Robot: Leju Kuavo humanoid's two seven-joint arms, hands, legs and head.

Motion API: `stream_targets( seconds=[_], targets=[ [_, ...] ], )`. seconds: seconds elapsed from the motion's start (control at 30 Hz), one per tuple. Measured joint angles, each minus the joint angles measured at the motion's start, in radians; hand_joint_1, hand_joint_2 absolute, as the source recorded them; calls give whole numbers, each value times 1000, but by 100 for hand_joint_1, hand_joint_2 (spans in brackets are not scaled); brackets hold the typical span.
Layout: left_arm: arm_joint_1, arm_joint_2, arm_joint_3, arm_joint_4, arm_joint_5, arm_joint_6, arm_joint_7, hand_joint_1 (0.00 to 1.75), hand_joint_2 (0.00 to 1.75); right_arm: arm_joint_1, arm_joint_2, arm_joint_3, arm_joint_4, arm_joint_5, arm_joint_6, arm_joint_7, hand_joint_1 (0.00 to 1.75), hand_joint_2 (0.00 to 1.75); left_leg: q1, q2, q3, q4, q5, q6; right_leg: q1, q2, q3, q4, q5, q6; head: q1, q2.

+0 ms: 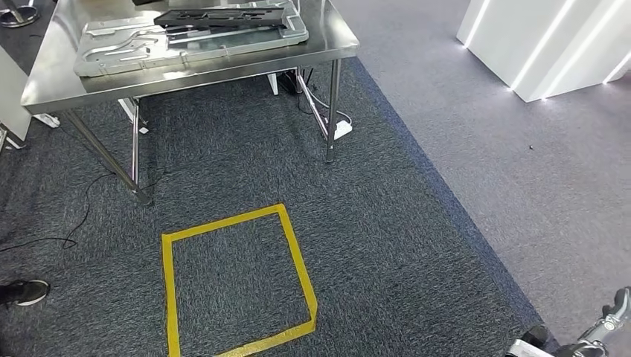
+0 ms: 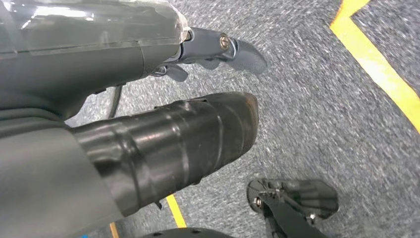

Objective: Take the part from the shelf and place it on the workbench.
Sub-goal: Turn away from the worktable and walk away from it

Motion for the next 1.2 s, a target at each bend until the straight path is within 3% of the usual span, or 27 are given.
stream_targets(
  seconds=[0.03, 0.1, 0.17, 0.2, 0.23, 0.27, 0.3, 0.37, 0.4, 0.47, 0.5, 0.57, 0.63, 0.7, 0.73, 0.8, 0.87, 0.93, 1.0, 1.03, 1.07, 1.13, 1.2],
  targets=[
    [0, 0, 0, 0, 0, 0, 0, 0, 0, 2, 0, 0, 0, 0, 0, 1, 0, 0, 2, 13, 2, -6, 5, 8, 1, -20, -8, 16, -12, 4, 1, 0],
    [1, 0, 0, 0, 0, 0, 0, 0, 0, 3, 0, -1, 1, 0, 0, 1, 0, 0, 2, 42, 2, -13, 12, 18, 3, -76, -51, 110, -71, 11, 4, 0],
    [4, 0, 0, 0, 0, 0, 0, 0, 0, 4, 0, -1, 3, 0, 0, 1, 0, 0, 0, 71, -1, -13, 12, 21, 1, -98, -109, 237, -129, 18, 5, 0],
    [5, 0, 0, 0, 0, 0, 0, 0, 0, 6, 0, -1, 5, 0, 0, 2, 0, 0, -1, 86, -2, -12, 11, 20, -1, -102, -123, 269, -135, 21, 5, 0],
    [4, 0, 0, 0, 0, 0, 0, 0, 0, 7, 0, -1, 6, 0, 0, 2, 0, 0, -1, 99, -2, -12, 11, 20, -1, -105, -116, 262, -121, 22, 5, 0],
    [3, 0, 1, 0, 0, 0, 0, 0, 0, 8, 0, -2, 7, 1, 0, 2, 0, 0, -1, 111, -1, -12, 9, 18, -1, -112, -89, 215, -93, 21, 5, 0],
    [2, 0, 1, 0, -1, 0, 0, 0, 0, 8, 0, -2, 7, 1, 0, 2, 0, 0, -2, 122, 2, -11, 7, 16, 0, -127, -47, 142, -59, 18, 5, 0],
    [0, 0, 1, 0, -1, 0, 0, 0, 0, 8, 0, -2, 8, 3, 0, 3, 0, 0, -6, 139, 6, -9, 1, 7, 7, -160, 20, 19, -21, 7, 5, 0],
    [0, 0, 1, 0, -1, 0, 0, 0, 0, 8, 0, -3, 8, 4, 0, 3, 0, 0, -9, 146, 8, -8, -1, 2, 11, -168, 33, -8, -16, 0, 4, 0],
    [-2, 0, 1, 0, -1, 0, -1, 0, 0, 9, 0, -3, 8, 6, 0, 4, 0, 0, -11, 161, 13, -10, -3, -8, 14, -153, 29, -15, -15, -12, 4, 0],
    [-4, 0, 1, 0, -2, 0, -1, 0, 0, 9, 0, -4, 8, 6, 0, 4, 0, 0, -9, 160, 14, -8, -7, -13, 12, -144, 29, -18, -13, -18, 4, 0],
    [-5, 0, 1, 0, -2, 0, -2, 0, 0, 10, 0, -4, 8, 9, 0, 4, 0, 0, -6, 127, 0, 31, -40, -23, 6, -126, 31, -27, -5, -30, 4, 0],
    [-4, 0, 1, 0, -2, 0, -2, 0, 0, 9, 0, -5, 10, 13, 0, 6, 0, 0, -3, 80, -48, 141, -105, -28, 4, -109, 31, -30, -1, -38, 3, 0],
    [1, 0, 1, 0, -2, 0, -1, 0, 0, 8, 0, -6, 14, 17, 0, 15, 0, 0, -3, 66, -100, 251, -144, -30, 6, -87, 28, -29, 0, -40, 3, 0],
    [2, 0, 1, 0, -2, 0, 0, 0, 0, 8, 0, -6, 18, 18, 0, 22, 0, 0, -3, 64, -108, 264, -135, -30, 6, -74, 28, -27, 0, -40, 3, 0],
    [3, 0, 1, 0, 0, 0, 0, 0, 0, 6, 0, -9, 33, 18, 0, 42, 0, 0, -2, 51, -76, 180, -65, -26, 6, -48, 27, -22, 0, -40, 3, 0],
    [4, 0, 3, 0, 2, 1, 0, 0, 0, -11, 0, -27, 77, 4, 0, 65, 0, 0, 1, -3, -26, 56, -9, -19, 6, -25, 22, -14, -1, -34, 3, 0],
    [2, 0, 7, 0, 4, 1, 0, 0, 0, -43, 0, -77, 171, -26, 1, 76, 0, 0, 1, -38, -8, 6, 1, -11, 4, -3, 12, -12, 3, -20, 3, 0],
    [0, -1, 11, 0, 5, 2, 1, 0, 0, -74, 0, -156, 290, -54, 5, 57, 0, 0, 1, -19, -6, -1, 7, -1, 2, 18, 5, -16, 10, -4, 3, 0],
    [1, -1, 14, 0, 5, 2, 1, 0, 0, -87, 0, -199, 342, -62, 10, 43, 0, 0, 2, -7, -4, -8, 13, 7, 2, 9, 1, -10, 6, 1, 4, 0],
    [1, -2, 16, 0, 6, 2, 1, 0, 0, -101, 0, -238, 390, -68, 19, 34, 0, 0, 4, 6, -2, -14, 17, 14, 4, -11, -10, 12, -9, 5, 5, 0],
    [3, -2, 22, 0, 10, 2, 1, 0, 0, -139, -1, -318, 492, -88, 67, 40, 0, 0, 2, 38, -1, -21, 21, 24, 5, -71, -63, 120, -70, 13, 8, 0],
    [6, -2, 26, 0, 13, 2, 2, 0, 0, -179, -7, -415, 615, -112, 138, 41, 0, 0, -3, 70, -3, -21, 20, 27, 1, -99, -122, 243, -119, 20, 8, 0]
  ],
)
